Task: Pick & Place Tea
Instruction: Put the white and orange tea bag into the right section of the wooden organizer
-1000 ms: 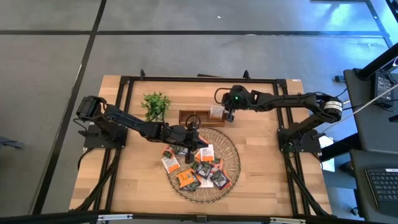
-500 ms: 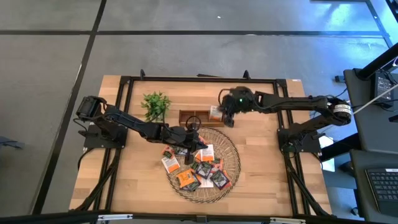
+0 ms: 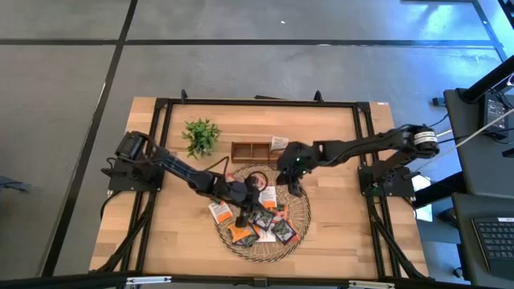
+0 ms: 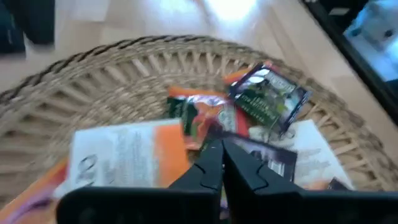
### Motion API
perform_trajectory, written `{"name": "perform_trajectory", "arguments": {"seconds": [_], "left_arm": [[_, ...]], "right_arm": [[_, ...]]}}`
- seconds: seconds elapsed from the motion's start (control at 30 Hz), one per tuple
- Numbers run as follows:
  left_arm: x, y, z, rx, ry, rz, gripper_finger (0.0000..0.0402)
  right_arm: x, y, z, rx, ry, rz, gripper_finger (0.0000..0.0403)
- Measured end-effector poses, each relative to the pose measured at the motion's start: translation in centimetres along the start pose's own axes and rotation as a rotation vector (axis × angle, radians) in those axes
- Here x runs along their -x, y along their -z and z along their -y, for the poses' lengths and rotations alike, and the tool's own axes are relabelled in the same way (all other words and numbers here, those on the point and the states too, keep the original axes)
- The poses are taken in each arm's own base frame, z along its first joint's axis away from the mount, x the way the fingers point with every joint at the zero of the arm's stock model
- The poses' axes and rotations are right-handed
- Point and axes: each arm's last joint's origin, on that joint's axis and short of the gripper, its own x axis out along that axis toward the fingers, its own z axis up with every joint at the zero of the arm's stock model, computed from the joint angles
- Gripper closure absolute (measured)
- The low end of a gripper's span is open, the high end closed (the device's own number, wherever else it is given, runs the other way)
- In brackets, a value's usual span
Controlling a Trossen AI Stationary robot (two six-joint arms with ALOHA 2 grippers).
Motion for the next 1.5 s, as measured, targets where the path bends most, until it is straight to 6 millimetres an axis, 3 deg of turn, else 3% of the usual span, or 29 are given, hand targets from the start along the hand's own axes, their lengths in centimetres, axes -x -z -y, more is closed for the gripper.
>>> {"name": "perform_trajectory", "arguments": {"seconds": [0.17,0.4,0.57,0.9,1.13,1.5], "left_arm": [[-1.0,0.8,0.2,0.014,0.007,-0.031,0.0399],[-1.6,1.6,-0.3,0.019,-0.027,-0.063,0.0399],[-1.5,2.1,-0.6,0.038,-0.08,-0.109,0.0399],[-1.5,2.3,-0.8,0.035,-0.129,-0.13,0.0399],[-2.3,3.1,-1.5,0.085,-0.144,-0.139,0.0399],[-2.6,3.3,-2.0,0.107,-0.117,-0.141,0.0399]], "right_arm": [[-2.2,0.6,0.2,-0.015,0.024,-0.023,0.0329],[-4.6,1.9,1.2,-0.095,0.044,-0.087,0.0262],[-5.6,2.3,1.7,-0.113,0.093,-0.087,0.0238],[-5.7,2.2,1.8,-0.123,0.109,-0.07,0.0234],[-5.7,2.2,1.6,-0.165,0.029,-0.085,0.0234],[-5.2,2.1,2.8,-0.232,-0.045,-0.097,0.024]]}}
